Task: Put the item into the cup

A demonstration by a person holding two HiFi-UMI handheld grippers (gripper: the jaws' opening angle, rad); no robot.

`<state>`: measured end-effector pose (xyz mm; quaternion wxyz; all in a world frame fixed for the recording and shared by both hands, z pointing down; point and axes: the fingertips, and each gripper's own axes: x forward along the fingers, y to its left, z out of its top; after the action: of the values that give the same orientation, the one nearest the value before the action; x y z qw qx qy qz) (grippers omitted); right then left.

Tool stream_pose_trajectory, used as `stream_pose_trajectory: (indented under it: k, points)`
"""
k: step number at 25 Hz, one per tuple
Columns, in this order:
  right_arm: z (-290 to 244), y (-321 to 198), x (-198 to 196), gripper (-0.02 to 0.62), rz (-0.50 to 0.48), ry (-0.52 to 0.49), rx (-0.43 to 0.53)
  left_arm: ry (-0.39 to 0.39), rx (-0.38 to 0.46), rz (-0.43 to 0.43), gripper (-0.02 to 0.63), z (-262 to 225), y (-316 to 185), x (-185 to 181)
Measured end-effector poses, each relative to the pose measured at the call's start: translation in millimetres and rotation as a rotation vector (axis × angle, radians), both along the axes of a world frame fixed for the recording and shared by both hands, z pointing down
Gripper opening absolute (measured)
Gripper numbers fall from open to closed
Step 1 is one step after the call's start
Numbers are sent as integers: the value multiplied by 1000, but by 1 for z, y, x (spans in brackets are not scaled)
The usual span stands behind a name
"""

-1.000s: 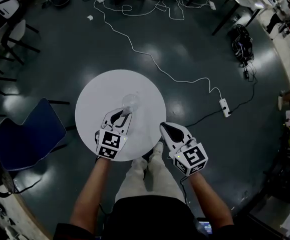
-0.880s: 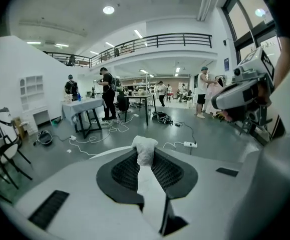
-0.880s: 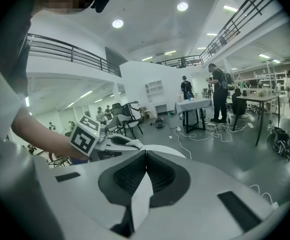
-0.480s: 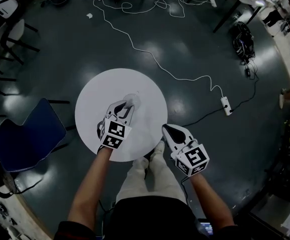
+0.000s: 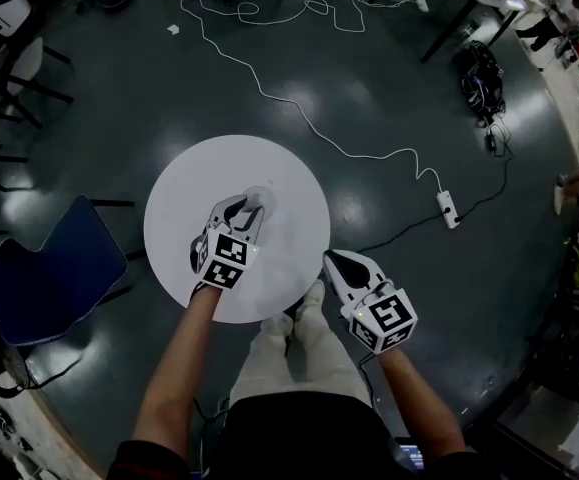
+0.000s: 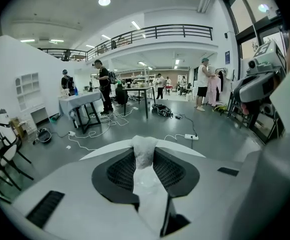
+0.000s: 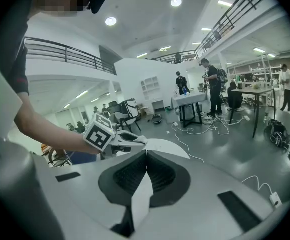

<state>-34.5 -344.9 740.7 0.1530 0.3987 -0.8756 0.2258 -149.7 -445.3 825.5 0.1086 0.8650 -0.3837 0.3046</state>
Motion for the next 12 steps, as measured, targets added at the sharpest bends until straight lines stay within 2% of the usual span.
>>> stream_pose_trajectory:
  k: [3,12]
  points:
    - [0,-2,0,17,-1,-4,-1,8,-16,-17,136,6,-1,-4]
    - [-1,3,2,17,-11,-2,-6,29,-14,-63,174,5,4,-7]
